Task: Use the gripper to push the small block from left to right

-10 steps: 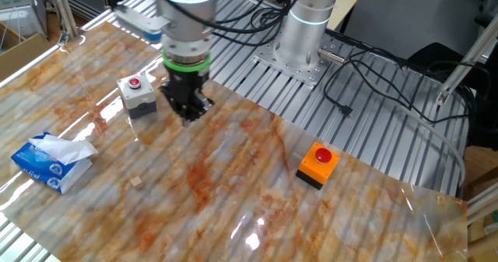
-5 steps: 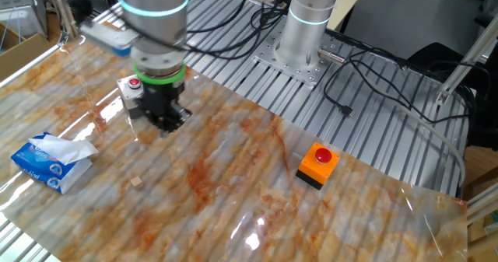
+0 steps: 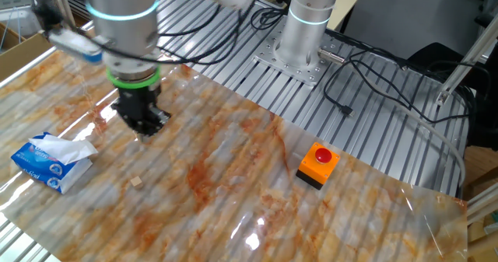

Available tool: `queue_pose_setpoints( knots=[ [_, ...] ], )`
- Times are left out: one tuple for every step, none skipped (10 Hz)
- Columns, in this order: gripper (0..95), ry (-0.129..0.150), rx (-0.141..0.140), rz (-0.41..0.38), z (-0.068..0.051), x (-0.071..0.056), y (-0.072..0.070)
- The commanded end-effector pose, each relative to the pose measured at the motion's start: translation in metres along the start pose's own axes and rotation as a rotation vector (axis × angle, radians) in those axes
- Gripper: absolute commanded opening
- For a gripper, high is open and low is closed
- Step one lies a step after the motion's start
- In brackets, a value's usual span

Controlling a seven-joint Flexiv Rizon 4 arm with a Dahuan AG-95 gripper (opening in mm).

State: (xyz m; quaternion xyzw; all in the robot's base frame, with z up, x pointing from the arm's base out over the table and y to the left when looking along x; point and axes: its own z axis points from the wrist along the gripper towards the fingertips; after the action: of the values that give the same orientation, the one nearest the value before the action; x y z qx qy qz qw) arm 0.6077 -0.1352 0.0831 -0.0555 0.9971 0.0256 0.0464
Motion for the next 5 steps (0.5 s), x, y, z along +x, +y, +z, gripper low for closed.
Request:
queue_pose_setpoints(
  knots=[
    [0.0,-0.005,0.023,-0.037,-0.0070,0.0073,-0.0023],
    [0.0,-0.009,0.029,-0.037,-0.0069,0.0074,-0.0022],
    [0.0,-0.008,0.028,-0.036,-0.0070,0.0074,-0.0023],
    [0.0,-0.009,0.029,-0.036,-0.0070,0.0074,-0.0023],
    [0.0,-0.009,0.029,-0.030,-0.0070,0.0074,-0.0023]
  ],
)
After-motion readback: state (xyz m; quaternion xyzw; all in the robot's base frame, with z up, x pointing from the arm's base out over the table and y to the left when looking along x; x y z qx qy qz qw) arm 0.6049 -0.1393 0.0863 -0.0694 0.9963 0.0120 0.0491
